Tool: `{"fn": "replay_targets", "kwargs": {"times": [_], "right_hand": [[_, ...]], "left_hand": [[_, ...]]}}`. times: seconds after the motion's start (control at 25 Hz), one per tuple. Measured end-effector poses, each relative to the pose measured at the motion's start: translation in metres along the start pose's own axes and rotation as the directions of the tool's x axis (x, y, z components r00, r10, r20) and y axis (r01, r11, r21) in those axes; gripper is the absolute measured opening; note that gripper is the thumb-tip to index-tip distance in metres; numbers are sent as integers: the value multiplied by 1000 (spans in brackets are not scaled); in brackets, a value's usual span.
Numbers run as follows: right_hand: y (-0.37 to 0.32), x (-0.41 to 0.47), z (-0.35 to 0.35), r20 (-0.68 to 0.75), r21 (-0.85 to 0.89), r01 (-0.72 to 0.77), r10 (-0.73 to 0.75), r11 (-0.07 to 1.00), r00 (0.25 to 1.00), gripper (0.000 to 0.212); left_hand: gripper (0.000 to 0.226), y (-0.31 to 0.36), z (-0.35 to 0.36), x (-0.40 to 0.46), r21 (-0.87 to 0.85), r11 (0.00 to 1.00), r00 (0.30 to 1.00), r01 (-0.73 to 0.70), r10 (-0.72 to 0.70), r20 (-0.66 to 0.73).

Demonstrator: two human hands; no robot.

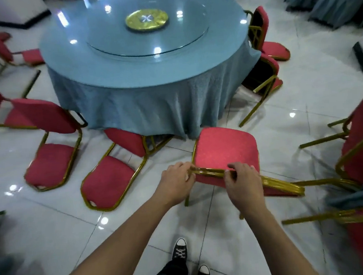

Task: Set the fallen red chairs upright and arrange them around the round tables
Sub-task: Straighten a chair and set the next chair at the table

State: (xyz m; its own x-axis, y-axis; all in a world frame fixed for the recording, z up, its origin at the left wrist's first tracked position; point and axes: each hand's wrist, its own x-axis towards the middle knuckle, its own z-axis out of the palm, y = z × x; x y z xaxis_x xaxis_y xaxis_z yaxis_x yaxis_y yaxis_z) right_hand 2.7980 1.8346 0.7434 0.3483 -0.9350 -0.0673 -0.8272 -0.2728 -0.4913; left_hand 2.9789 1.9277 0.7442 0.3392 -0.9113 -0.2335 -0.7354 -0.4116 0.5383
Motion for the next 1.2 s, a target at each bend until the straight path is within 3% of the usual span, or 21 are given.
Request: {"fn": "replay_targets", "kwargs": {"times": [0.2, 0.32, 0.48, 0.64, 0.88, 1.2], "right_hand": [[-67, 1, 44, 185, 72, 155, -166, 985, 969, 25], [-117, -8, 73, 288, 99, 262, -280, 960, 916, 31], [-194, -6, 106, 315, 126, 374, -394, 919, 863, 34], [-276, 1, 144, 294, 159, 410, -439, 898, 849, 32], [-369, 9, 206, 263, 208, 334, -381, 919, 886, 27], [-440, 80, 281, 255, 251, 193, -257, 949, 932, 23]], "left_hand": [[29, -51, -28, -52, -44, 982, 973, 184, -188, -134], [26, -95, -54, -85, -125, 945, 915, 302, -324, -239], [25, -156, -95, -108, -208, 900, 838, 384, -434, -330], [22, -216, -139, -114, -218, 901, 809, 376, -434, -397], [23, -305, -205, -98, -174, 929, 852, 327, -370, -369], [24, -396, -277, -21, -135, 949, 906, 284, -312, -285]]}}
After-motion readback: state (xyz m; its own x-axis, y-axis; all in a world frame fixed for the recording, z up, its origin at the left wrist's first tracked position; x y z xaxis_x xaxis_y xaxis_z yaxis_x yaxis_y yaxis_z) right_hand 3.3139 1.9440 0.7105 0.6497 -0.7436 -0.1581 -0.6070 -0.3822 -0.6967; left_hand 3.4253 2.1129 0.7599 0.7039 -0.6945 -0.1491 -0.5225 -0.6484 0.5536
